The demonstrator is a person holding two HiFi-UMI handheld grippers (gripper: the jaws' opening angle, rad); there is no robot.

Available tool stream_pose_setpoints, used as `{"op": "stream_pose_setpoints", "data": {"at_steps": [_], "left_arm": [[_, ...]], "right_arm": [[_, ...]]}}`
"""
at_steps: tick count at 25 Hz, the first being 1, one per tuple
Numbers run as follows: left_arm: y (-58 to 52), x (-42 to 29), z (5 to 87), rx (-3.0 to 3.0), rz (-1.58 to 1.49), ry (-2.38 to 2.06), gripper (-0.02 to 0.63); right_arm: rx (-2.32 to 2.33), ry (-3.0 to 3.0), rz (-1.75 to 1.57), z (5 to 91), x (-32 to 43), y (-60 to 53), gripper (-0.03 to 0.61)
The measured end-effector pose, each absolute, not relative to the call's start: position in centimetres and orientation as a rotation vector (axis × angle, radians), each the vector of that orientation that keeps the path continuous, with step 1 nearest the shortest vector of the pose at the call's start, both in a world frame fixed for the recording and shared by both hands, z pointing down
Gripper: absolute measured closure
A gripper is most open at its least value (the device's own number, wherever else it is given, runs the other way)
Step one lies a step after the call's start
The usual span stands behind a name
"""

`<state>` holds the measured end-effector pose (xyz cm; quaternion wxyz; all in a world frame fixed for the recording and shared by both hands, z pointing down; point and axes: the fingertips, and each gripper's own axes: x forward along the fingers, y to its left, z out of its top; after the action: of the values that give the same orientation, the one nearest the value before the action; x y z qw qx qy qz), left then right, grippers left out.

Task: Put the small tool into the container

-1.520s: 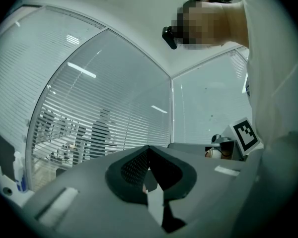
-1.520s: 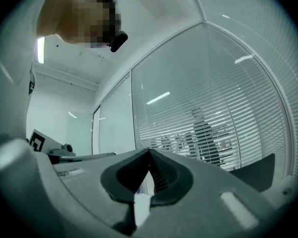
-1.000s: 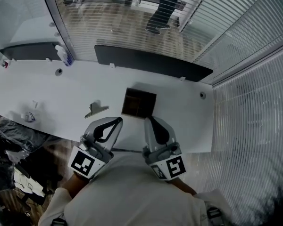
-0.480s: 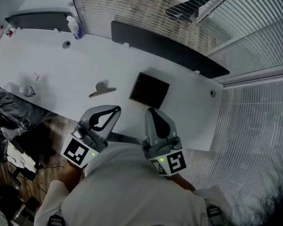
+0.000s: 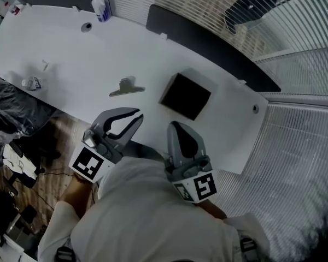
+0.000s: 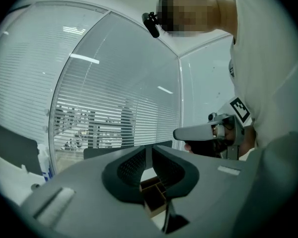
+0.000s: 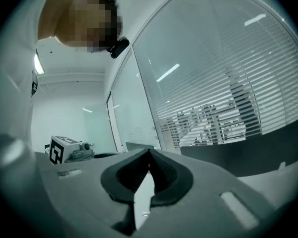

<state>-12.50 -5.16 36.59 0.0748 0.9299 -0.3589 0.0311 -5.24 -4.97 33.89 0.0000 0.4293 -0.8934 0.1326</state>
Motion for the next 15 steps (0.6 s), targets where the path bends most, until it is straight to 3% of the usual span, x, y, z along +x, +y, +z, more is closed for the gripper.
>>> {"op": "stream_pose_setpoints", "data": {"at_steps": [15], "left_arm": [[-9.2,-17.0,50.0,2.742,0.469,-0.989,0.535]], "right_arm": [[1.229,-2.789,0.512,36.4,-8.3,-4.6,0.580]]}}
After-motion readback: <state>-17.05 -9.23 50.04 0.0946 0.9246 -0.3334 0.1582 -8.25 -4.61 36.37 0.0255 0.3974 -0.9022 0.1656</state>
